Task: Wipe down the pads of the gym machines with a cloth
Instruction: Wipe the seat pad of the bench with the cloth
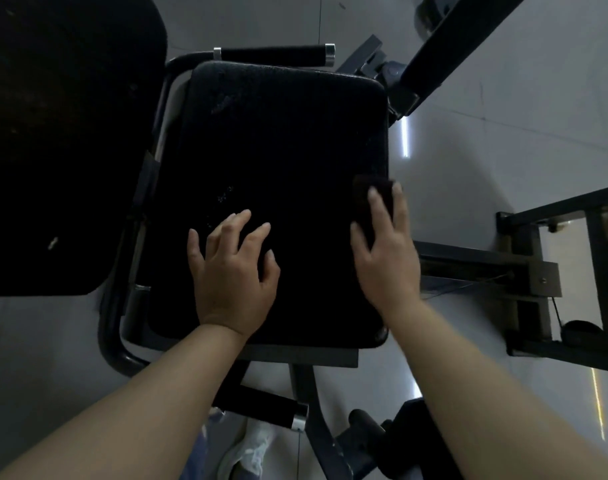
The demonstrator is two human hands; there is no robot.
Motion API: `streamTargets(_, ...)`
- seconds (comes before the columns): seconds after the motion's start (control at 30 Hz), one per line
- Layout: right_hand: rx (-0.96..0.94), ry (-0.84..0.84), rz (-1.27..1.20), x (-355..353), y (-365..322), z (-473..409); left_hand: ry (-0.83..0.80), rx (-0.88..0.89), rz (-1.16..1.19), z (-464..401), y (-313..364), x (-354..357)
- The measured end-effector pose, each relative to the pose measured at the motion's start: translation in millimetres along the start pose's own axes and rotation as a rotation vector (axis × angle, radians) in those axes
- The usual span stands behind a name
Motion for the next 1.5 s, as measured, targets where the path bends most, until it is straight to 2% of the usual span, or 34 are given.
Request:
streamTargets(0.1,0.051,0.027,-0.172,-7,5,-9,0.049,0.053,0.028,1,4,-6)
streamTargets(0.2,0.033,0.094,-0.209,8,16,57,0.095,0.238,0.017,17,17,-13)
streamTargets(0.3,0.055,0.07,-0.24,39,23,125,0.052,0.432,-0.079,39,25,-1)
streamTargets(0.37,0.063,0.075,-0.282,44,25,134,0.019,0.432,-0.107,42,22,7)
streamTargets(0.47,0.045,0.123,-0.208,26,20,98,-0.003,0.41,-0.117,40,20,13)
streamTargets(0.6,0.1,0.022,-0.184,0,18,11,0.02,0.414,-0.125,42,19,15)
streamTargets(0.67,0.115,0.028,-0.16,-2,14,-5,0.033,0.418,-0.131,42,19,15)
streamTargets(0.83,0.088,0.088,0.009,17,12,62,0.035,0.43,-0.049,43,21,10)
streamTargets(1.0,0.086,0.09,0.001,51,11,141,0.15,0.39,0.15,47,0,-23)
streamTargets(1.13,0.08,0.09,0.259,42,-5,99,0.145,0.32,0.139,43,-23,-30)
streamTargets(1.27,0.118,-0.048,0.333,39,-31,44,0.138,0.38,0.131,35,2,-23)
streamTargets(1.43,-0.046,0.022,0.387,60,-27,112,0.096,0.471,0.083,35,35,-4)
streamTargets(1.5,-0.034,0.027,0.351,62,-7,136,0.076,0.516,0.045,38,40,4)
Point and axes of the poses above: each hand's wrist, its own z-axis away from the middle knuckle, its own x-axis out of the palm, y = z × x, the point moved 7 cm from there along -z, towards the middle knuckle, and after that the axes turned 10 degrees about -y, right-handed, at the moved point
